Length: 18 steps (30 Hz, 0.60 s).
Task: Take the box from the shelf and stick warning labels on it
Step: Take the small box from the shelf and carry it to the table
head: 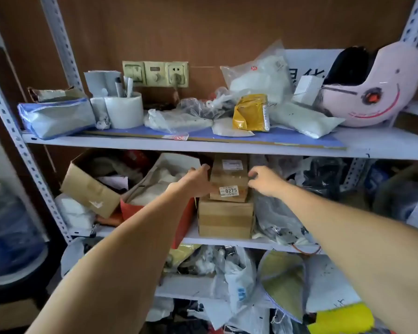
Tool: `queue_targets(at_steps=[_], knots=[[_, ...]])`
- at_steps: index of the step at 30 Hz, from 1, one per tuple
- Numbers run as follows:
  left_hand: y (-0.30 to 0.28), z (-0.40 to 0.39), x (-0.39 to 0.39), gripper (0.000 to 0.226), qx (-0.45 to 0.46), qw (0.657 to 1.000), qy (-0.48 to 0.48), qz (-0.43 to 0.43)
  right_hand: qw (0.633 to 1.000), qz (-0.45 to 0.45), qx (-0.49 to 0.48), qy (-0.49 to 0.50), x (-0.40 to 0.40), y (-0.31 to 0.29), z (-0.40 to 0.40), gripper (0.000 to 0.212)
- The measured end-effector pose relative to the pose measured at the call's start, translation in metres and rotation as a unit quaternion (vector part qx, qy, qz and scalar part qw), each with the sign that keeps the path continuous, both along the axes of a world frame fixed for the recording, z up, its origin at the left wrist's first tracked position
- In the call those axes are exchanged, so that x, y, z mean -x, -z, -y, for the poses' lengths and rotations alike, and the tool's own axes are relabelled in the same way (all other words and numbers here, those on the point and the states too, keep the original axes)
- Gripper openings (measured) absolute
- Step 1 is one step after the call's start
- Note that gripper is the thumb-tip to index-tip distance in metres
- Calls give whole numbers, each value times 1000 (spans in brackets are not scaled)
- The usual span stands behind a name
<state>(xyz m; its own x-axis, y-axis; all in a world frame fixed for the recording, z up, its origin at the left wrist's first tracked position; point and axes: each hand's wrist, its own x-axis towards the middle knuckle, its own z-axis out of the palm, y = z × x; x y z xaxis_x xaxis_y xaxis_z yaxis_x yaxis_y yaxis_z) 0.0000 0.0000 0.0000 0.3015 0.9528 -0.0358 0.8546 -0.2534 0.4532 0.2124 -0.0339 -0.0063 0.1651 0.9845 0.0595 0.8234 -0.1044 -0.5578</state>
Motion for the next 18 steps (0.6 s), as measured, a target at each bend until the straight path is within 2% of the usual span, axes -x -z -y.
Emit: queue_targets(at_steps=[1, 3, 8, 13, 16, 18], knots=[[2, -11, -4, 94, 5, 1000, 4, 6, 1000, -11, -13, 10, -1, 4, -12, 32], [4, -31, -14, 87, 19, 999, 12, 39, 999, -36, -37, 8, -2, 7, -33, 36], [21, -65, -43, 61, 60, 987, 41, 145, 987, -135, -18, -85, -5, 15, -61, 43], [39, -59, -47, 49, 65, 930, 48, 360, 964, -256, -44, -58, -8, 46, -65, 64], [41, -45, -41, 58, 71, 897, 84, 428, 959, -265, -84, -58, -4, 47, -50, 71], [42, -32, -39, 59, 41, 894, 122, 429, 954, -270, -113, -57, -2, 44, -31, 77]])
